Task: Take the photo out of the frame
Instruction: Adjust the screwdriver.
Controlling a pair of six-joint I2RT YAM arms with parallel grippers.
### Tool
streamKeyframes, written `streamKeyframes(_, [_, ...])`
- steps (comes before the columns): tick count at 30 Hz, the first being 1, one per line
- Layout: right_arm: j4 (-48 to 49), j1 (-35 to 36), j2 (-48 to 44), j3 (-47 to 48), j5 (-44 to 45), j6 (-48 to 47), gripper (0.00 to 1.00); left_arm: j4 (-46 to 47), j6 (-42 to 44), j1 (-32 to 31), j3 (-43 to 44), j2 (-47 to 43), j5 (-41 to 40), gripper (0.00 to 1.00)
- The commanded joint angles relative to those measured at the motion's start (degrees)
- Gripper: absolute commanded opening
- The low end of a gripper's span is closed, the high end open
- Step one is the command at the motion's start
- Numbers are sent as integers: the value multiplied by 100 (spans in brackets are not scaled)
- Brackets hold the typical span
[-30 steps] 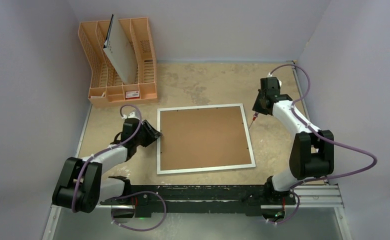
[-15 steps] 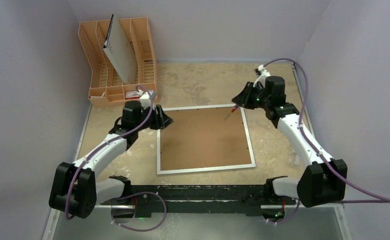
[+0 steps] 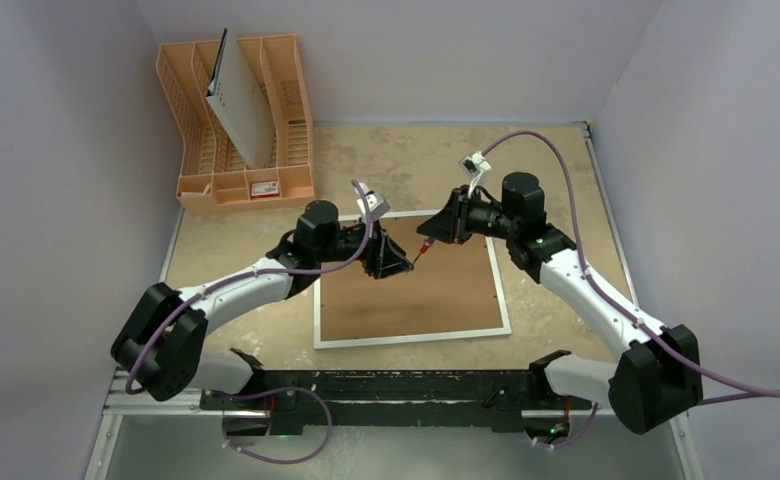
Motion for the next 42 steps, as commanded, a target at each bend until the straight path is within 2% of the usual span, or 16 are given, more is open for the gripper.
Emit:
streamKeyframes(1, [790, 50, -287, -103, -364, 148, 0, 620, -94, -158, 326, 233, 653, 47])
streamKeyframes(10, [1097, 50, -287, -181, -864, 246, 0, 969, -354, -308, 362, 458, 665, 44])
streamKeyframes(13, [1120, 50, -279, -204, -995, 221, 0, 1058, -447, -320, 404, 507, 744, 35])
streamKeyframes(19, [1135, 50, -281, -310, -1127, 228, 0, 838, -292, -317, 424, 509, 884, 0])
streamKeyframes(21, [1033, 53, -300, -322, -1116, 201, 1, 494, -24, -317, 435, 426, 770, 0])
streamKeyframes(22, [956, 51, -302, -323, -1144, 202, 8, 264, 181, -317, 453, 360, 667, 0])
streamKeyframes(24, [702, 51, -284, -281, -1241, 168, 34, -268, 647, -317, 525, 217, 365, 0])
streamKeyframes(26, [349, 43, -287, -188, -1160, 57, 53, -929, 1202, -317, 666, 62, -24, 0])
streamKeyframes(28, [18, 42, -287, -87, -1077, -28, 64, -1566, 1739, -321, 824, -46, -348, 0])
streamKeyframes(31, [-642, 14, -248, 199, -850, -147, 72, -2519, 2594, -319, 1104, -122, -772, 0])
streamKeyframes(33, [-1204, -69, -105, 444, -680, -195, 75, -2851, 3011, -344, 1187, -236, -1088, 0])
streamKeyframes(35, [-1619, -212, 81, 681, -936, -303, 77, -2950, 3376, -419, 1168, -424, -1393, 0])
streamKeyframes(42, [-1154, -257, 155, 656, -1451, 39, 78, -3305, 4045, -454, 1300, -752, -1644, 0])
